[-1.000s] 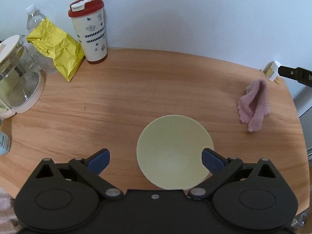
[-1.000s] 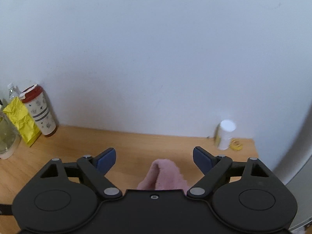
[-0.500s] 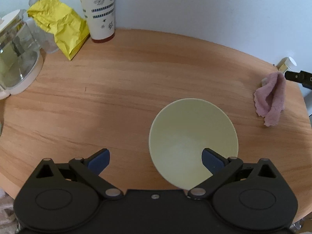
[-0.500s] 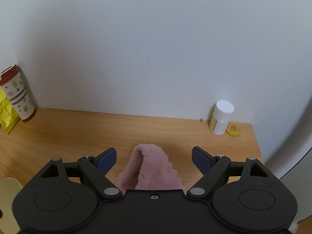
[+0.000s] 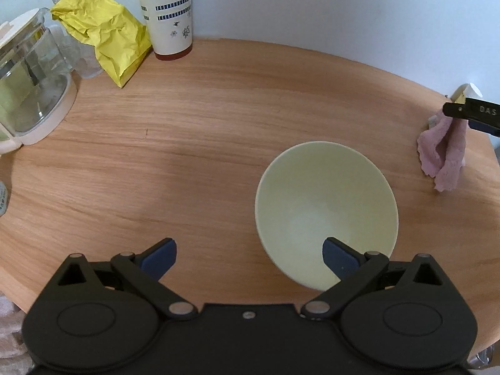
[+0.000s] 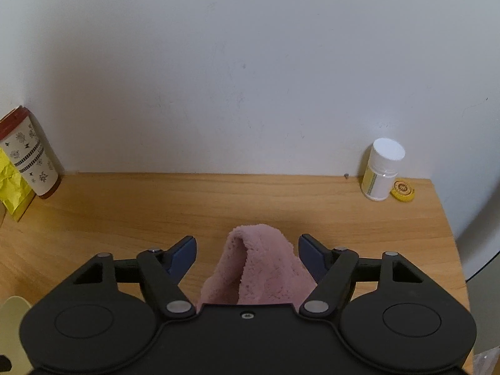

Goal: Clean bowl
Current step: 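Move the left tool to the bowl rim while the right tool approaches the pink cloth, then grasp the bowl rim with the left gripper while the right gripper grasps the pink cloth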

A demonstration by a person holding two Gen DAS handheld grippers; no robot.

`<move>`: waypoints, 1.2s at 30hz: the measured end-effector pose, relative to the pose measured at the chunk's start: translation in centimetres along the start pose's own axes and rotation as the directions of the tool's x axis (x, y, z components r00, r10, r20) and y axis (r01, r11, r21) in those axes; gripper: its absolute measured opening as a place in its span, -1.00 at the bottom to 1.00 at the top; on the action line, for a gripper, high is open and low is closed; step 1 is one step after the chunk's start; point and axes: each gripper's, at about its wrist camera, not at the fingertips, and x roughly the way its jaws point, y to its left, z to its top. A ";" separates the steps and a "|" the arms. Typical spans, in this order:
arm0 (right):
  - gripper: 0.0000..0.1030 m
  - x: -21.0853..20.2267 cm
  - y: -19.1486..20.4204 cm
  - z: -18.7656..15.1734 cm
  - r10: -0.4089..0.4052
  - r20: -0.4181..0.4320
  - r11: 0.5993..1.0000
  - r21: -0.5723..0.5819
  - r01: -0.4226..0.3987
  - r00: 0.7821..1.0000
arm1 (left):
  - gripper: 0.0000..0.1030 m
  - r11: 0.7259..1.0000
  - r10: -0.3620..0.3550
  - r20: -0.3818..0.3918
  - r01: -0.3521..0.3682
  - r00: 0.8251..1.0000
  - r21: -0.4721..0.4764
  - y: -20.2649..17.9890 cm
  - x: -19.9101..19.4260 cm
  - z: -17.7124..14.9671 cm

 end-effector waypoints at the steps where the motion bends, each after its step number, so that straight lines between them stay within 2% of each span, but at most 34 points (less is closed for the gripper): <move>1: 0.49 0.1 -0.2 -0.1 -0.009 0.003 1.000 -0.007 0.009 1.000 | 0.98 1.000 -0.005 -0.001 0.005 1.000 -0.003 0.1 0.1 0.1; 5: 0.48 1.7 0.4 -0.3 -0.020 0.007 0.999 -0.040 0.021 1.000 | 0.96 0.999 -0.038 -0.020 0.038 0.999 -0.019 0.4 0.8 0.2; 7: 0.47 2.4 0.0 -0.4 0.026 -0.020 0.999 -0.032 -0.027 0.999 | 0.78 0.998 -0.062 -0.034 0.061 0.998 -0.030 0.6 1.2 0.3; 8: 0.47 1.7 0.0 -0.4 0.032 -0.025 0.999 -0.029 -0.032 0.999 | 0.63 0.997 -0.070 -0.041 0.068 0.997 -0.035 0.7 1.4 0.3; 9: 0.47 1.7 -0.3 -0.4 0.038 -0.034 0.999 -0.025 -0.039 0.999 | 0.57 0.996 -0.078 -0.048 0.076 0.996 -0.040 0.8 1.6 0.4; 11: 0.42 2.0 -0.9 -0.4 0.026 -0.049 0.999 -0.033 -0.028 0.998 | 0.57 0.994 -0.099 -0.058 0.097 0.993 -0.045 0.9 1.9 0.3; 12: 0.33 2.1 -1.0 -0.4 0.011 -0.051 0.999 -0.049 -0.013 0.999 | 0.57 0.994 -0.105 -0.061 0.102 0.993 -0.044 0.9 2.0 0.3; 13: 0.14 2.1 -1.1 -0.5 -0.011 -0.048 0.997 -0.071 0.008 0.999 | 0.57 0.993 -0.111 -0.064 0.109 0.992 -0.044 1.0 2.2 0.4; 16: 0.02 2.1 -2.2 -0.8 -0.024 -0.054 0.996 -0.086 0.020 0.998 | 0.57 0.991 -0.125 -0.085 0.121 0.988 -0.052 1.0 2.8 0.5; 20: -0.56 1.4 -3.7 -1.1 -0.019 -0.060 0.997 -0.070 0.014 0.998 | 0.53 0.983 -0.160 -0.085 0.151 0.983 -0.102 1.7 3.2 0.5; 21: -0.64 1.2 -4.2 -1.1 -0.023 -0.064 0.997 -0.072 0.019 0.998 | 0.53 0.980 -0.173 -0.081 0.163 0.981 -0.117 1.9 3.2 0.5; 29: -0.75 0.2 -6.9 -1.2 -0.006 -0.055 0.998 -0.070 0.002 0.998 | 0.25 0.974 -0.178 -0.065 0.167 0.982 -0.154 2.2 3.4 0.7; 34: -0.77 0.3 -8.3 -1.4 0.007 -0.057 0.998 -0.065 -0.011 0.998 | -0.08 0.971 -0.180 -0.058 0.168 0.982 -0.171 2.3 3.6 0.8; 36: -0.78 -0.1 -8.8 -1.4 0.025 -0.054 0.998 -0.062 -0.028 0.998 | -0.36 0.966 -0.201 -0.061 0.187 0.978 -0.179 2.1 3.7 0.9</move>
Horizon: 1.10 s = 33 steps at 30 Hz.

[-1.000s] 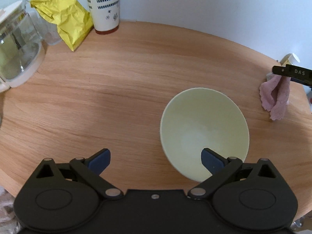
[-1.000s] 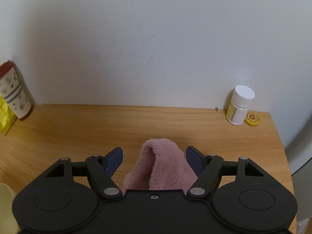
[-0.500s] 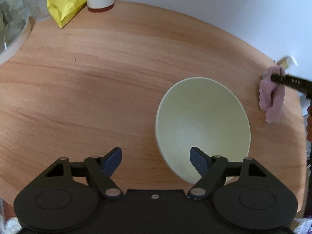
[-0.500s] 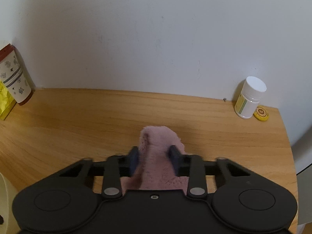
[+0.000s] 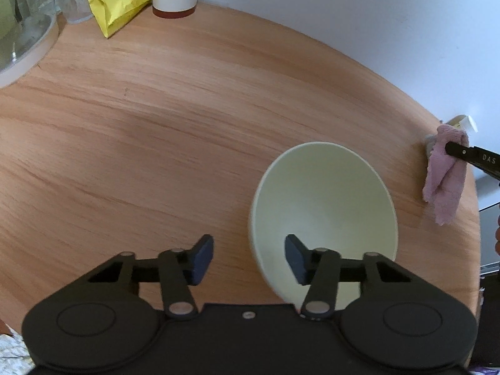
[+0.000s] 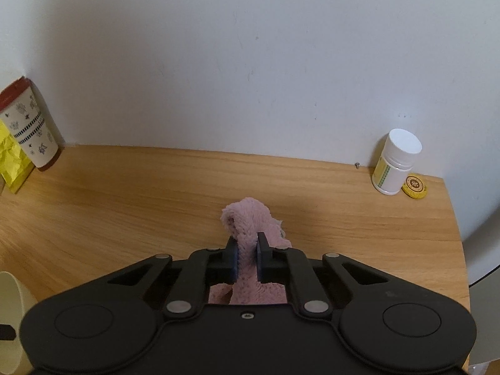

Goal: Clean bowl
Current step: 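Grasp the bowl rim with the left gripper while the right gripper grasps the pink cloth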

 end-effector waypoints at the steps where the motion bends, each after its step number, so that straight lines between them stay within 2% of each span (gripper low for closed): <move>1: -0.79 -0.5 0.1 -0.2 0.008 0.004 1.000 -0.006 -0.008 1.000 | -0.36 1.000 -0.007 -0.006 0.007 1.000 -0.002 -0.1 0.1 0.0; 4: -0.79 -2.1 -0.7 -0.4 0.021 0.022 0.999 -0.025 -0.020 1.000 | -0.36 1.000 -0.013 -0.023 0.013 1.000 -0.007 -0.2 0.7 0.0; 7: -0.79 -5.4 -1.3 -0.2 0.032 0.034 0.999 -0.017 -0.031 0.999 | -0.36 1.000 -0.018 -0.029 0.017 0.999 -0.023 -0.2 1.1 0.0; 9: -0.79 -5.9 -1.3 -0.5 0.039 0.039 0.999 -0.003 -0.039 0.998 | -0.38 0.999 -0.018 -0.021 0.017 1.000 -0.036 0.0 1.4 0.1; 12: -0.79 -8.0 -3.9 -2.1 0.070 0.039 0.997 0.038 -0.071 0.997 | -0.38 0.998 0.000 -0.015 -0.001 1.000 -0.058 0.3 1.7 0.3; 13: -0.79 -8.1 -3.9 -2.7 0.080 0.037 0.996 0.044 -0.082 0.996 | -0.38 0.998 -0.005 -0.015 0.004 1.000 -0.065 0.3 1.8 0.3; 14: -0.79 -8.0 -1.3 -2.5 0.086 0.036 0.995 0.042 -0.087 0.996 | -0.38 0.997 -0.022 -0.016 0.021 1.000 -0.074 0.3 2.0 0.3; 18: -0.79 -11.5 -0.7 -3.2 0.101 0.032 0.994 0.029 -0.102 0.994 | -0.42 0.994 -0.061 -0.019 0.059 0.998 -0.094 0.5 2.7 0.4; 20: -0.79 -11.3 -1.7 -2.9 0.115 0.026 0.992 0.042 -0.116 0.993 | -0.42 0.990 -0.083 -0.020 0.080 0.996 -0.112 0.8 3.0 0.5; 25: -0.79 -9.3 -1.0 -1.5 0.139 0.013 0.989 0.051 -0.139 0.990 | -0.45 0.981 -0.133 -0.022 0.128 0.991 -0.143 1.5 3.4 1.1; 26: -0.79 -10.6 -2.6 -1.9 0.143 0.010 0.988 0.056 -0.143 0.990 | -0.46 0.981 -0.139 -0.024 0.134 0.990 -0.143 1.5 3.4 1.1; 28: -0.79 -10.6 -2.7 -1.7 0.146 0.006 0.988 0.057 -0.146 0.989 | -0.55 0.984 -0.130 -0.027 0.125 0.991 -0.124 1.3 3.4 1.2; 29: -0.79 -10.3 -2.5 -1.5 0.147 0.004 0.987 0.057 -0.147 0.989 | -0.65 0.986 -0.124 -0.028 0.120 0.992 -0.114 1.2 3.4 1.3; 31: -0.79 -12.7 -4.7 -2.3 0.152 -0.001 0.986 0.061 -0.152 0.988 | -0.68 0.984 -0.133 -0.025 0.130 0.991 -0.118 1.2 3.4 1.3; 33: -0.78 -13.2 -5.1 -2.1 0.154 -0.006 0.986 0.062 -0.154 0.988 | -0.69 0.983 -0.141 -0.021 0.138 0.990 -0.120 1.2 3.4 1.4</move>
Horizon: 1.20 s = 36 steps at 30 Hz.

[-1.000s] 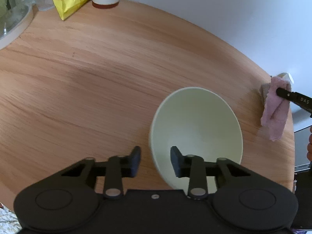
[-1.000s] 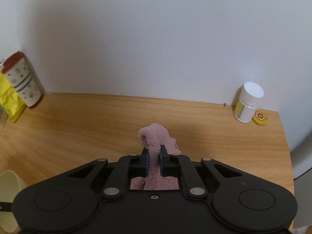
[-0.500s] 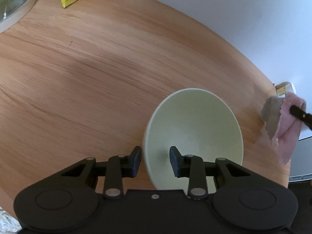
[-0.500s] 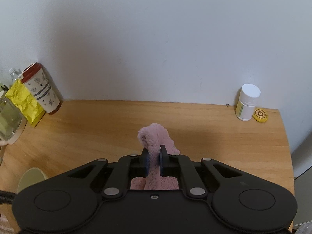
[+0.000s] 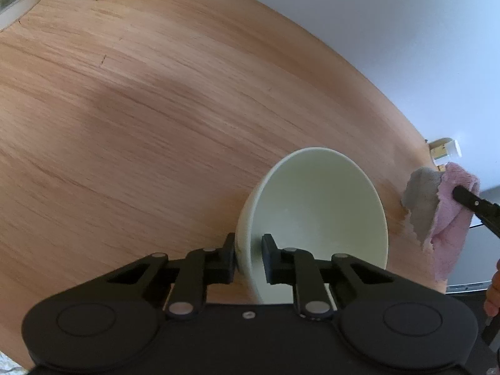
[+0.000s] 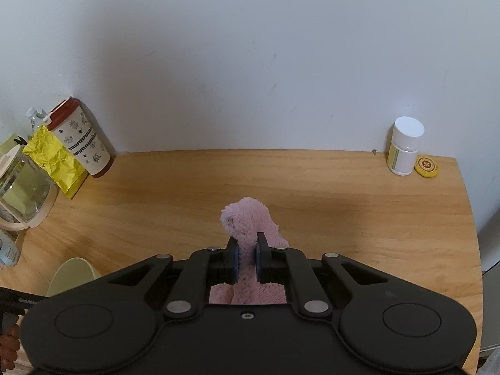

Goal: Clean bowl
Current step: 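Grasp the bowl rim with the left gripper while the right gripper grasps the pink cloth, then lift the bowl with the left gripper while the right gripper lifts the cloth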

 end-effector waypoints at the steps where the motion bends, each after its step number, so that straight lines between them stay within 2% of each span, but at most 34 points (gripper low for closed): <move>1: -0.78 -0.4 -0.3 0.1 0.003 -0.003 1.000 0.001 -0.003 1.000 | -0.69 1.000 -0.001 0.002 0.001 1.000 0.004 -0.1 0.0 0.0; 3: -0.78 4.2 3.8 0.7 0.010 -0.010 1.000 -0.002 -0.010 1.000 | -0.70 1.000 -0.002 0.007 0.002 1.000 0.012 -0.2 0.1 0.0; 4: -0.78 4.2 3.9 0.8 0.012 -0.013 1.000 -0.003 -0.012 1.000 | -0.71 1.000 -0.002 0.009 0.002 1.000 0.017 -0.3 0.2 0.0; 6: -0.78 -0.1 0.4 -0.1 0.018 -0.022 1.000 -0.003 -0.018 1.000 | -0.74 1.000 -0.013 0.012 0.013 1.000 -0.003 -0.1 0.2 0.0; 10: -0.78 0.6 1.5 -0.5 0.044 -0.041 0.999 -0.008 -0.045 0.998 | -0.80 0.995 -0.047 0.010 0.048 0.999 -0.083 0.4 0.4 0.0; 13: -0.78 3.4 4.3 0.1 0.058 -0.050 0.998 -0.009 -0.058 0.997 | -0.81 0.993 -0.048 0.009 0.048 0.999 -0.105 0.2 0.7 0.0; 15: -0.78 1.6 2.6 -0.5 0.064 -0.056 0.998 -0.013 -0.065 0.996 | -0.80 0.991 -0.047 0.021 0.049 0.999 -0.124 0.1 0.6 0.1; 18: -0.78 3.9 4.3 -0.1 0.076 -0.067 0.997 -0.024 -0.077 0.995 | -0.78 0.986 -0.055 0.022 0.058 0.998 -0.159 -0.1 0.6 0.2; 19: -0.78 3.4 4.0 -0.1 0.083 -0.069 0.996 -0.026 -0.084 0.994 | -0.78 0.984 -0.063 0.023 0.066 0.998 -0.168 -0.2 0.6 0.2; 20: -0.78 7.0 7.4 0.5 0.087 -0.071 0.996 -0.029 -0.090 0.994 | -0.78 0.981 -0.070 0.023 0.073 0.997 -0.177 -0.3 0.6 0.2; 23: -0.78 8.4 10.2 0.8 0.105 -0.076 0.994 -0.036 -0.108 0.992 | -0.78 0.969 -0.109 0.034 0.114 0.993 -0.218 0.0 0.2 0.2; 28: -0.78 11.7 15.4 1.4 0.149 -0.074 0.986 -0.061 -0.153 0.986 | -0.78 0.957 -0.118 0.065 0.131 0.991 -0.260 -0.5 -0.7 0.5; 30: -0.79 12.9 18.0 1.5 0.177 -0.067 0.981 -0.071 -0.181 0.982 | -0.78 0.960 -0.113 0.090 0.133 0.989 -0.248 -1.3 -1.1 0.7; 33: -0.79 11.9 19.0 1.3 0.224 -0.059 0.969 -0.093 -0.229 0.973 | -0.77 0.944 -0.114 0.114 0.143 0.987 -0.297 -1.9 -1.6 1.1; 36: -0.79 9.4 20.8 0.8 0.291 -0.054 0.941 -0.165 -0.296 0.955 | -0.77 0.950 -0.095 0.152 0.135 0.984 -0.280 -3.2 -2.0 1.3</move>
